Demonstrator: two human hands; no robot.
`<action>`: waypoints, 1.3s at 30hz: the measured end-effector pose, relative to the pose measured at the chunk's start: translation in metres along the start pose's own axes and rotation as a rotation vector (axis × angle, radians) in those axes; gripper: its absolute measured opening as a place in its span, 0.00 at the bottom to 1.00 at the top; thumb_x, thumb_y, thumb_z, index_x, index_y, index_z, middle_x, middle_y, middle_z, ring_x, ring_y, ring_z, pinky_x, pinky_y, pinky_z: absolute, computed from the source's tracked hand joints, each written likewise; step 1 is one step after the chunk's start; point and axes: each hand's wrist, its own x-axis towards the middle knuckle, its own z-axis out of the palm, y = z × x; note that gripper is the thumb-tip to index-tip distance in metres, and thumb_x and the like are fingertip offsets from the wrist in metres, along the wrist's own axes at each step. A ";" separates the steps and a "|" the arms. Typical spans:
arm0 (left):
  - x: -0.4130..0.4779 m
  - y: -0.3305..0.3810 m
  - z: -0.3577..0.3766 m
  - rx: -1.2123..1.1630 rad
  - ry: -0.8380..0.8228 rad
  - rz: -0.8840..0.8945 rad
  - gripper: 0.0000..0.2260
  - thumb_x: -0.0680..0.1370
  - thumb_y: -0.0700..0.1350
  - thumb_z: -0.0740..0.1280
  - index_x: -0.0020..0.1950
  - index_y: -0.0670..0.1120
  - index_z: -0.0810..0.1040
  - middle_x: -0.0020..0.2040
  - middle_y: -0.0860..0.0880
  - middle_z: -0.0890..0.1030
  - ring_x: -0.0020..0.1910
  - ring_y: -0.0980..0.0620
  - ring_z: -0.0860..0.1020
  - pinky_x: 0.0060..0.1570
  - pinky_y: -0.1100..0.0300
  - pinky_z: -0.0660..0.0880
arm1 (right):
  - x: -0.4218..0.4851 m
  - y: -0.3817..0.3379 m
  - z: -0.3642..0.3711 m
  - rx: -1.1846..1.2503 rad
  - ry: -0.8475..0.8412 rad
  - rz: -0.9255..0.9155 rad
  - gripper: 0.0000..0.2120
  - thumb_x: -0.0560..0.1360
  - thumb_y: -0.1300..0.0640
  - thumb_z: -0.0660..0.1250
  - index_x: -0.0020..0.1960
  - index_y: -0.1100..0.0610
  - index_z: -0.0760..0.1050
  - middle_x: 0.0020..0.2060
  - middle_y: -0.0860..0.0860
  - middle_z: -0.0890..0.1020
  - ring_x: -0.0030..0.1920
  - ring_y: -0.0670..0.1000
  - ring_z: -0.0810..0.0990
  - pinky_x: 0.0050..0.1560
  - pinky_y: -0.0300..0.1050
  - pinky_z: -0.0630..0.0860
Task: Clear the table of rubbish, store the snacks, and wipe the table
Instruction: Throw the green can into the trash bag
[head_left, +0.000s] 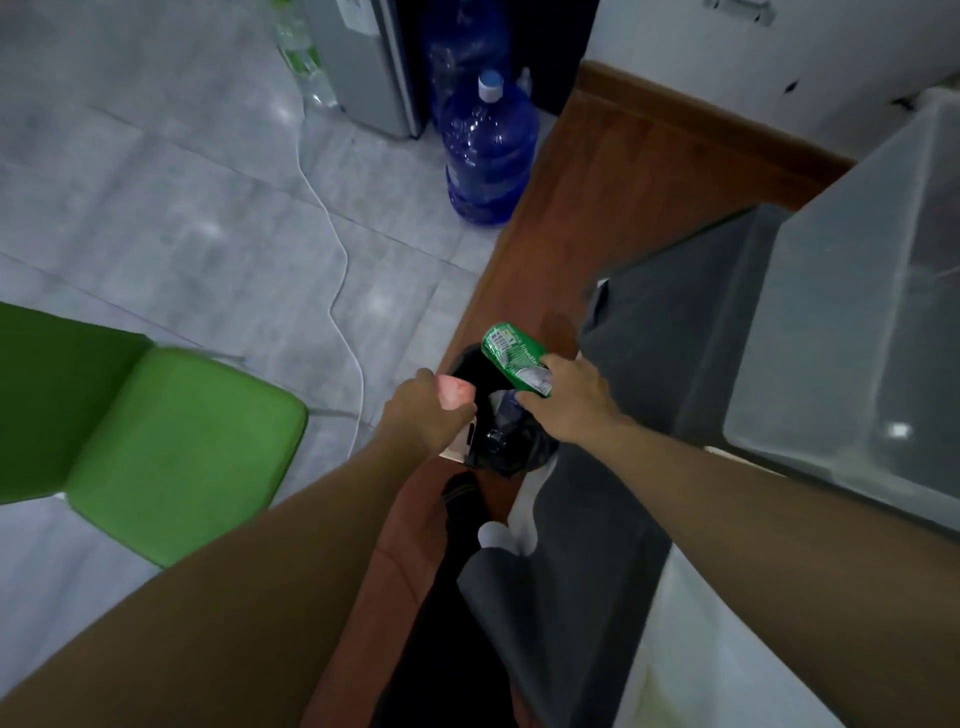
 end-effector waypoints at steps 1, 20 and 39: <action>0.011 -0.005 0.007 -0.007 -0.018 -0.004 0.28 0.73 0.59 0.71 0.63 0.41 0.71 0.58 0.40 0.77 0.57 0.39 0.76 0.46 0.55 0.68 | 0.011 0.001 0.009 -0.005 -0.014 0.031 0.28 0.75 0.40 0.69 0.68 0.55 0.71 0.61 0.60 0.74 0.58 0.61 0.76 0.57 0.52 0.76; 0.184 -0.066 0.156 -0.087 -0.240 -0.041 0.35 0.74 0.63 0.69 0.70 0.41 0.68 0.65 0.40 0.75 0.60 0.39 0.75 0.50 0.52 0.72 | 0.135 0.067 0.156 -0.020 -0.140 0.355 0.31 0.73 0.42 0.70 0.71 0.51 0.67 0.62 0.59 0.74 0.60 0.60 0.76 0.56 0.51 0.78; 0.152 -0.053 0.100 0.222 -0.234 0.201 0.31 0.82 0.58 0.56 0.80 0.44 0.55 0.78 0.42 0.62 0.76 0.42 0.62 0.74 0.48 0.61 | 0.112 0.037 0.113 -0.018 -0.128 0.112 0.32 0.80 0.40 0.59 0.79 0.52 0.59 0.76 0.52 0.65 0.75 0.56 0.63 0.71 0.57 0.67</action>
